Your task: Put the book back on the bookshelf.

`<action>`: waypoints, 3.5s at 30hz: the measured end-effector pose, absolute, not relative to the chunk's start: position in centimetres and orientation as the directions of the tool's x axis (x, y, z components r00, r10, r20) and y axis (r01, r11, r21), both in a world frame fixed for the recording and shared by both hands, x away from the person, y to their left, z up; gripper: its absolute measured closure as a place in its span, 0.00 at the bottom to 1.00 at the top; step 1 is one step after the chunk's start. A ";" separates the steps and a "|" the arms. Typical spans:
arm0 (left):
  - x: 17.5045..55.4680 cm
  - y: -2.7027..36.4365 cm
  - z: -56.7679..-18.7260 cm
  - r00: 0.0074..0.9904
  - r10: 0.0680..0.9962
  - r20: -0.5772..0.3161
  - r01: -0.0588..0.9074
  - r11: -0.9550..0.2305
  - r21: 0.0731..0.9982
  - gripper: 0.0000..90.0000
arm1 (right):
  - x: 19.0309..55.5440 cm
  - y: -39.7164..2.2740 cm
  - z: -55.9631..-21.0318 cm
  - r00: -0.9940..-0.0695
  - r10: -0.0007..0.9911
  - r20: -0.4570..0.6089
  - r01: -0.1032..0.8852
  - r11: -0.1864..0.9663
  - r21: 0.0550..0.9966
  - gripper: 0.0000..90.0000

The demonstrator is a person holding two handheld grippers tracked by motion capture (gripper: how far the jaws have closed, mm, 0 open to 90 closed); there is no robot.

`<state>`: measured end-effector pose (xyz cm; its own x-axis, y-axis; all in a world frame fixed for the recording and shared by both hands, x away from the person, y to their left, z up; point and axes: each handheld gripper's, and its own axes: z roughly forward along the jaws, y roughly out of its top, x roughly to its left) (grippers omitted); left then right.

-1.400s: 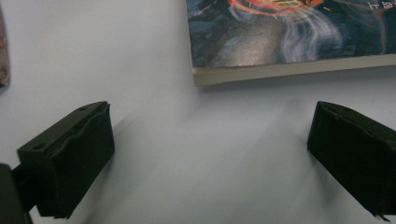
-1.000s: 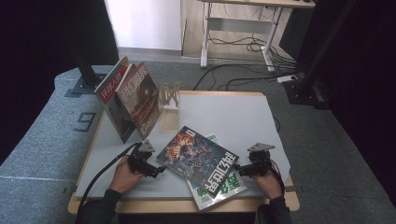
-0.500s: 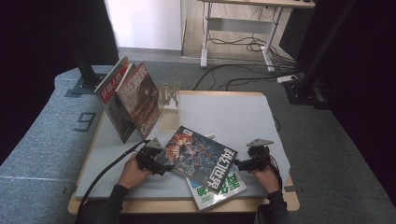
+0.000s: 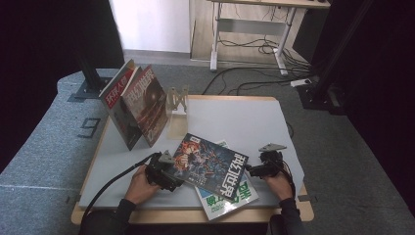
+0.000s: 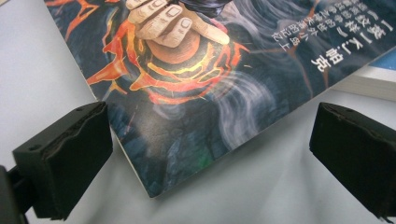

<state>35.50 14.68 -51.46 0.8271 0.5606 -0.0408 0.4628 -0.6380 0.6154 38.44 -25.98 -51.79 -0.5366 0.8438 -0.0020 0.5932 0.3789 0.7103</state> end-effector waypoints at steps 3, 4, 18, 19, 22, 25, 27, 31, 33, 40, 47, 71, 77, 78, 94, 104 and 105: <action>34.8 14.4 -51.5 0.829 0.559 -0.030 0.460 -0.650 0.605 0.00 | 38.7 -26.1 -51.8 -0.527 0.850 -0.001 0.595 0.370 0.713 0.00; 34.6 14.3 -51.5 0.829 0.559 -0.026 0.460 -0.653 0.602 0.00 | 38.9 -26.1 -51.9 -0.527 0.850 -0.002 0.595 0.370 0.713 0.00; 32.6 14.1 -50.8 0.858 0.508 -0.071 0.438 -0.653 0.617 0.00 | 39.9 -26.4 -51.6 -0.501 0.865 0.019 0.605 0.334 0.722 0.04; 32.8 14.4 -50.5 0.855 0.512 -0.080 0.442 -0.639 0.630 0.00 | 39.7 -26.4 -51.4 -0.504 0.864 0.024 0.601 0.330 0.728 0.04; 33.6 14.9 -49.8 0.842 0.533 -0.081 0.447 -0.608 0.656 0.03 | 39.0 -26.1 -50.9 -0.521 0.853 0.037 0.590 0.328 0.737 0.03; 34.9 15.3 -49.6 0.828 0.549 -0.111 0.468 -0.568 0.677 0.04 | 38.3 -25.7 -50.7 -0.543 0.839 0.044 0.584 0.340 0.737 0.01; 35.6 15.3 -49.6 0.821 0.560 -0.116 0.473 -0.552 0.686 0.04 | 37.9 -25.2 -50.8 -0.560 0.826 0.056 0.584 0.346 0.734 0.00; 37.0 15.2 -49.9 0.807 0.579 -0.114 0.482 -0.536 0.693 0.05 | 37.6 -24.3 -51.0 -0.587 0.807 0.063 0.581 0.367 0.726 0.00; 37.6 15.1 -50.2 0.800 0.587 -0.121 0.491 -0.526 0.695 0.06 | 37.7 -23.7 -51.1 -0.598 0.799 0.067 0.578 0.372 0.726 0.00; 38.7 14.6 -51.2 0.797 0.590 -0.133 0.507 -0.532 0.678 0.06 | 38.0 -22.2 -51.6 -0.620 0.780 0.090 0.580 0.378 0.721 0.00; 38.1 14.1 -51.2 0.803 0.580 -0.136 0.502 -0.537 0.678 0.07 | 37.9 -21.6 -51.9 -0.637 0.761 0.123 0.583 0.371 0.722 0.00; 35.0 14.2 -49.9 0.816 0.572 -0.089 0.453 -0.536 0.712 0.10 | 35.7 -20.7 -51.5 -0.676 0.735 0.045 0.526 0.439 0.728 0.00; 37.3 13.8 -50.0 0.813 0.575 -0.094 0.453 -0.523 0.722 0.10 | 34.2 -20.5 -51.3 -0.683 0.730 0.013 0.506 0.460 0.730 0.00; 37.6 13.7 -50.1 0.814 0.574 -0.084 0.449 -0.531 0.719 0.10 | 33.9 -20.5 -51.3 -0.686 0.727 0.012 0.505 0.464 0.728 0.00; 41.8 12.1 -50.6 0.800 0.600 -0.033 0.439 -0.546 0.713 0.08 | 29.8 -20.9 -51.5 -0.707 0.706 0.029 0.495 0.466 0.734 0.00; 42.8 12.2 -51.0 0.796 0.602 -0.066 0.462 -0.532 0.710 0.09 | 28.3 -21.1 -51.6 -0.720 0.694 0.022 0.494 0.489 0.719 0.00; 42.8 12.2 -51.0 0.795 0.603 -0.066 0.463 -0.532 0.709 0.09 | 28.2 -21.1 -51.7 -0.722 0.691 0.021 0.495 0.495 0.714 0.00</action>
<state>42.76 12.15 -51.03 0.7946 0.6035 -0.0663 0.4632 -0.5320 0.7089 28.21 -21.12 -51.69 -0.7224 0.6912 0.0209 0.4947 0.4955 0.7140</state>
